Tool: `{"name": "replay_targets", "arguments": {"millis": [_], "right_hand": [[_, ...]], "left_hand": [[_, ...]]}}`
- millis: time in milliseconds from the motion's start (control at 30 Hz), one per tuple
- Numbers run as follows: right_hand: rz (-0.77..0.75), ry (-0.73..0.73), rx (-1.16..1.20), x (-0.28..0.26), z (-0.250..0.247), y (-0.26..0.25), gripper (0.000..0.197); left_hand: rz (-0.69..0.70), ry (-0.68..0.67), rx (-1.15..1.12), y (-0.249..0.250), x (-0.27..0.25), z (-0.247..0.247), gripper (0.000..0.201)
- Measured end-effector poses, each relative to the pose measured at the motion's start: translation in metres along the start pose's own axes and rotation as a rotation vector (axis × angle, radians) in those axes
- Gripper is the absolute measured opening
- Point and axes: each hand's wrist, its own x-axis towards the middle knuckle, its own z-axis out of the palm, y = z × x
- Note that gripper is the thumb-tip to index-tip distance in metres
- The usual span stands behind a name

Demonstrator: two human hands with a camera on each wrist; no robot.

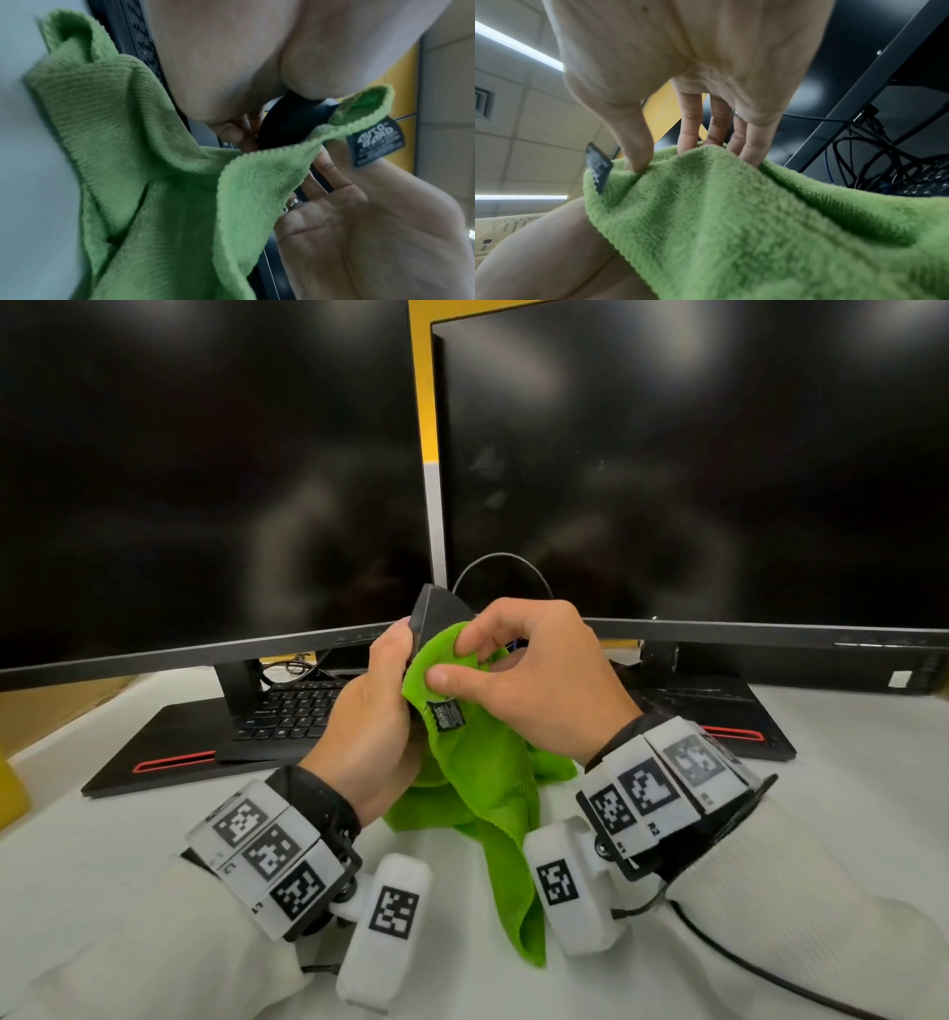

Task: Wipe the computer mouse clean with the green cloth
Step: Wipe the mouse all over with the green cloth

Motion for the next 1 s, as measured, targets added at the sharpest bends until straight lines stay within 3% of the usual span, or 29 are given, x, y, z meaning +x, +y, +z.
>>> {"name": "replay_targets", "arguments": {"millis": [100,300,533,667,867,1000], "right_hand": [[-0.001,0.039,-0.010,0.001,0.001,-0.001,0.017],[0.047,0.086,-0.057,0.003,-0.002,0.007,0.023],[0.077,0.075,-0.033,0.003,-0.007,0.011,0.016],[0.116,0.143,0.040,0.005,-0.008,0.011,0.023],[0.054,0.186,0.125,0.010,-0.007,0.020,0.030],[0.056,0.122,0.057,0.013,-0.011,0.026,0.029]], "left_hand": [[0.064,-0.005,0.032,0.000,0.000,0.001,0.051],[0.147,-0.004,0.146,-0.003,0.003,-0.003,0.048],[0.202,0.037,0.210,0.000,0.006,-0.006,0.065],[0.191,0.094,0.196,-0.001,0.007,-0.008,0.059],[0.143,0.227,0.150,-0.001,0.008,-0.006,0.051],[0.109,0.259,0.133,0.002,0.006,-0.005,0.028]]}}
